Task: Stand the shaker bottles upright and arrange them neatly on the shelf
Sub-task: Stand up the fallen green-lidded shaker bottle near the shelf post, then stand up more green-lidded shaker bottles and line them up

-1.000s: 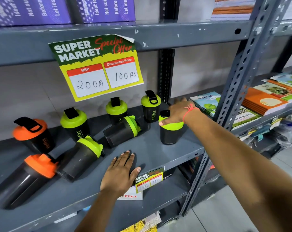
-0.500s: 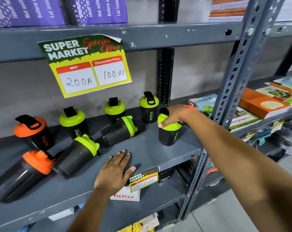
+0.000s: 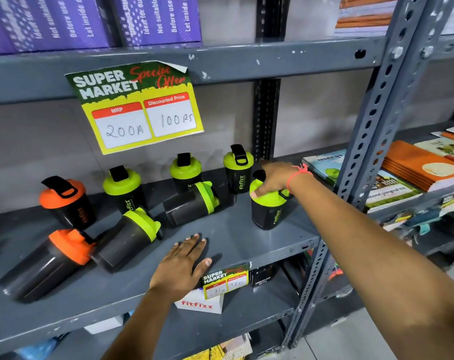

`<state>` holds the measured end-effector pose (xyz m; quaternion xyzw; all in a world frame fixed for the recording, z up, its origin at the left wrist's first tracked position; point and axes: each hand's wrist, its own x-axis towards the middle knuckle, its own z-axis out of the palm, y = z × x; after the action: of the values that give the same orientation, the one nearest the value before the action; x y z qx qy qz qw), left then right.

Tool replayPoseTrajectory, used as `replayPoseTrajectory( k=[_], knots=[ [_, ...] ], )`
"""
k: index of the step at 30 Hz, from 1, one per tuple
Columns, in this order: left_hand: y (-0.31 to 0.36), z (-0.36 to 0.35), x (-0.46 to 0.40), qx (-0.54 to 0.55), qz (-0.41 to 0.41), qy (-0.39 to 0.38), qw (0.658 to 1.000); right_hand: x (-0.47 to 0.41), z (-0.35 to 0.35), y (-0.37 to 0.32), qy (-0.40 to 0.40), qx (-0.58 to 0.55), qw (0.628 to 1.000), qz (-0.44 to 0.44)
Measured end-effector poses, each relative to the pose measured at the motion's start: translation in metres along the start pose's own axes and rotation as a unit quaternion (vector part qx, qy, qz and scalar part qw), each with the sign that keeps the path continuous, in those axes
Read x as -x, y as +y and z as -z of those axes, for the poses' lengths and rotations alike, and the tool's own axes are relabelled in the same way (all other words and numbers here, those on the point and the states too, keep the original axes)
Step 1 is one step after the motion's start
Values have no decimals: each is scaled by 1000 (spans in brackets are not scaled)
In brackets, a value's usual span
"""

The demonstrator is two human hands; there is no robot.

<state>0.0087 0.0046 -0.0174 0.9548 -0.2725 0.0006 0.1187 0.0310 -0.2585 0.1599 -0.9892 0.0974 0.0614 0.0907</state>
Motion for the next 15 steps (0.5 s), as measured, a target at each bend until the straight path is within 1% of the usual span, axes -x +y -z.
replayPoseTrajectory(
  k=[1, 2, 3, 4, 5, 6, 8, 10, 12, 13, 15],
  knots=[
    [-1, 1, 1, 3, 6, -2, 1000, 5, -1, -8, 107, -33, 993, 23],
    [-3, 2, 3, 1, 9, 2, 1000, 9, -3, -19, 233, -75, 967, 65],
    [-6, 3, 6, -1, 9, 8, 1000, 13, -7, -33, 323, -106, 934, 106],
    [-10, 4, 11, -6, 9, 13, 1000, 15, -12, -48, 358, -128, 915, 133],
    [-14, 6, 16, -11, 10, 13, 1000, 13, -20, -62, 349, -152, 914, 143],
    [-19, 7, 23, -17, 10, 11, 1000, 10, -29, -74, 308, -194, 923, 128],
    [-31, 11, 37, -25, 8, 7, 1000, -2, -52, -93, 209, -292, 931, 67],
    [-45, 15, 48, -29, 10, 3, 1000, -15, -73, -107, 150, -354, 923, 6],
    [-55, 22, 53, -27, 6, -7, 1000, -29, -88, -117, 107, -388, 914, -54],
    [-59, 26, 55, -23, -1, -13, 1000, -35, -94, -122, 93, -411, 903, -82],
    [-60, 28, 57, -49, -33, 24, 998, -46, -103, -131, 101, -453, 877, -123]
  ],
)
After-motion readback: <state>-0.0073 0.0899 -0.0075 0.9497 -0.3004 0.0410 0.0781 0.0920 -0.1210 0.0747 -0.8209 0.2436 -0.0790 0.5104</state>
